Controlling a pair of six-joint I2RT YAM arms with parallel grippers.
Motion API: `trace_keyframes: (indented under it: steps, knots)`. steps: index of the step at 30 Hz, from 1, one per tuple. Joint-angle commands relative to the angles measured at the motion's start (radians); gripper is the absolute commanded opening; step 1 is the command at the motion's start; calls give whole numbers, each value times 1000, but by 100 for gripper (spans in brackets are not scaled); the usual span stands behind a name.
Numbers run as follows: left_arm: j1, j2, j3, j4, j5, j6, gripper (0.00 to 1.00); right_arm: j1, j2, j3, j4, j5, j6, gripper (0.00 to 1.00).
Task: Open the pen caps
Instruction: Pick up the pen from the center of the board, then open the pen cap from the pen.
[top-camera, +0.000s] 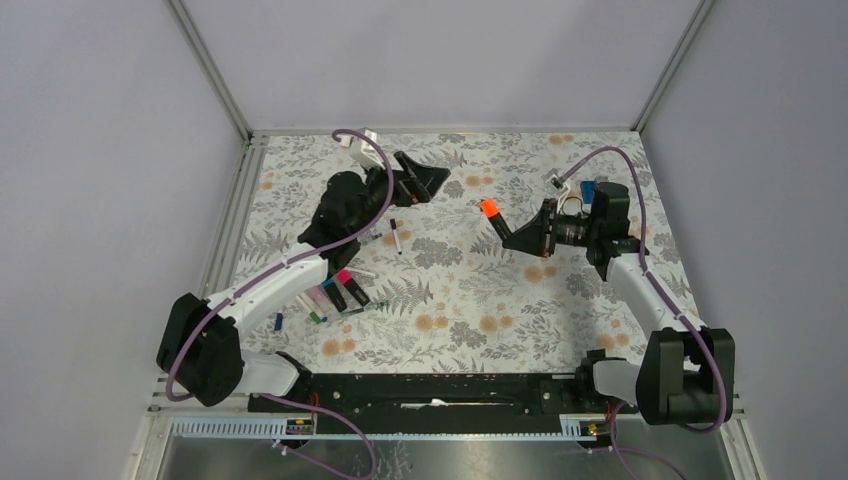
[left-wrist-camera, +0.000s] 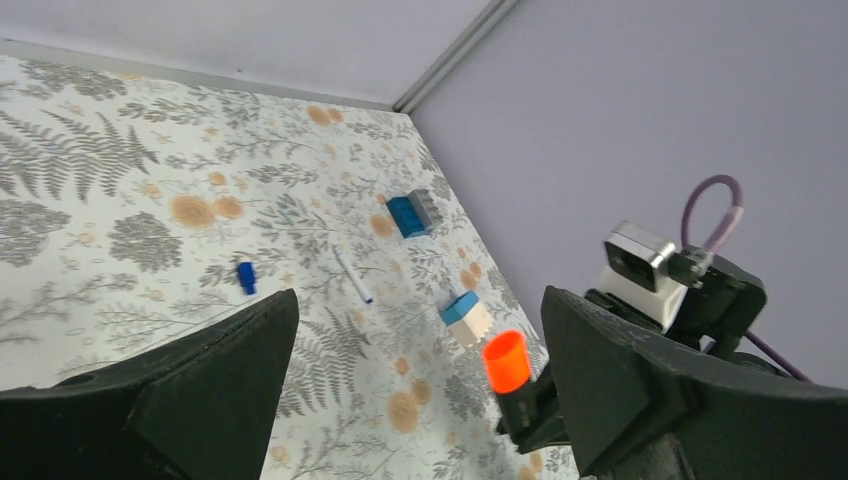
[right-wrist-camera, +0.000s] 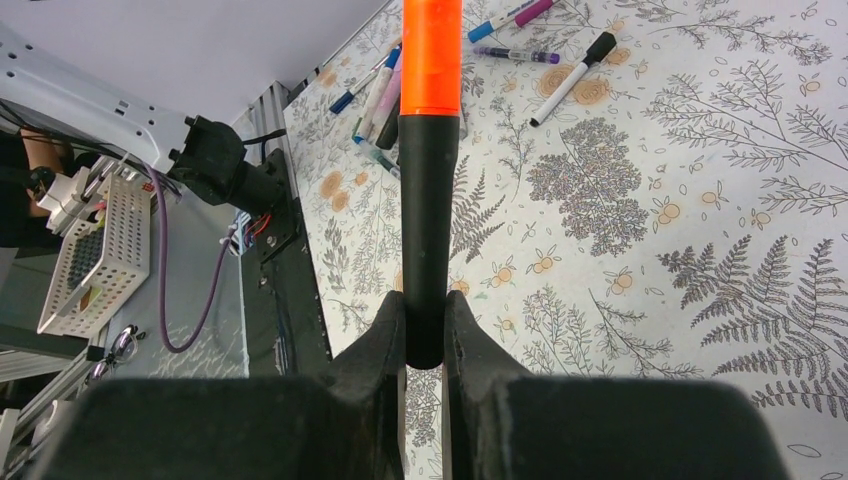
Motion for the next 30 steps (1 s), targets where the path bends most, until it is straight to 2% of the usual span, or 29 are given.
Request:
trace_keyframes:
  steps: [1, 5, 8, 13, 20, 23, 26, 28, 30]
  knots:
    - [96, -22, -52, 149, 208, -66, 99, -17, -27, -12, 31, -68, -50, 0]
    - [157, 2, -121, 309, 327, -201, 99, -18, -28, -33, 33, -90, -79, 0]
    - [178, 29, -131, 367, 400, -247, 99, -22, -31, -43, 34, -103, -95, 0]
    - [178, 67, -69, 284, 486, -198, 99, -31, -37, -62, 51, -134, -96, 0]
    - [146, 56, -78, 287, 512, -61, 99, -44, -67, -113, 134, -190, -65, 0]
    - [134, 62, -88, 335, 534, -53, 99, -70, -77, -124, 148, -205, -65, 0]
    - [133, 74, -143, 490, 558, -128, 99, -81, -86, -141, 168, -227, -65, 0]
    - [133, 81, -170, 558, 560, -163, 99, -87, -88, -153, 185, -260, -65, 5]
    - [120, 83, -182, 569, 568, -162, 99, -90, -95, -167, 209, -286, -65, 5]
